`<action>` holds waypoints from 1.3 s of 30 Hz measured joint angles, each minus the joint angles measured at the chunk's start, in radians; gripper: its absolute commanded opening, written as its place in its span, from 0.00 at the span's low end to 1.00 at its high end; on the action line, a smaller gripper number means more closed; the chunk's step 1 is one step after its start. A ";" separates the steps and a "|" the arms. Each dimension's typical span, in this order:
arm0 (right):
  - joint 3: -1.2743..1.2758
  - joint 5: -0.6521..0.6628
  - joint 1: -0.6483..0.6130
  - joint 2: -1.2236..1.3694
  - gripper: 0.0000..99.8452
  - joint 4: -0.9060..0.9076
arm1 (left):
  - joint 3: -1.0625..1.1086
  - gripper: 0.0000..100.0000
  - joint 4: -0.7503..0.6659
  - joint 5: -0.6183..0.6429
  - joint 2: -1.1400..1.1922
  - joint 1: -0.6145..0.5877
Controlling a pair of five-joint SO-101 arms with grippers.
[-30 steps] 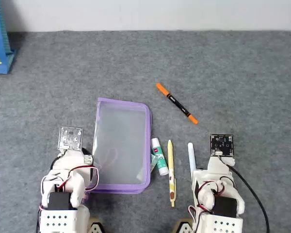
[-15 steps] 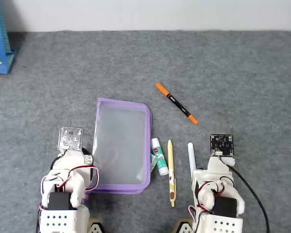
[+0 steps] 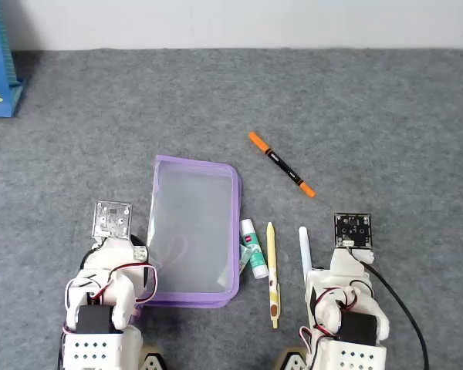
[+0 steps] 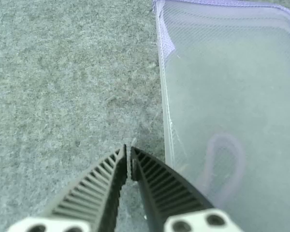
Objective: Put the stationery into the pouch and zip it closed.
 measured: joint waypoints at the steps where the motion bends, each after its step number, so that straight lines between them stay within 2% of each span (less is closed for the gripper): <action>1: 0.000 0.000 0.000 0.000 0.09 0.000 | 0.000 0.01 0.000 0.000 0.000 0.000; 28: 0.000 0.000 -0.002 0.000 0.09 0.000 | 0.000 0.01 0.000 0.000 0.000 0.000; 33: 0.000 0.000 -0.049 0.000 0.09 0.000 | 0.000 0.01 0.014 0.000 0.000 0.009; 39: 0.000 0.000 -0.054 0.000 0.09 0.000 | -0.127 0.02 0.117 0.000 0.000 -0.121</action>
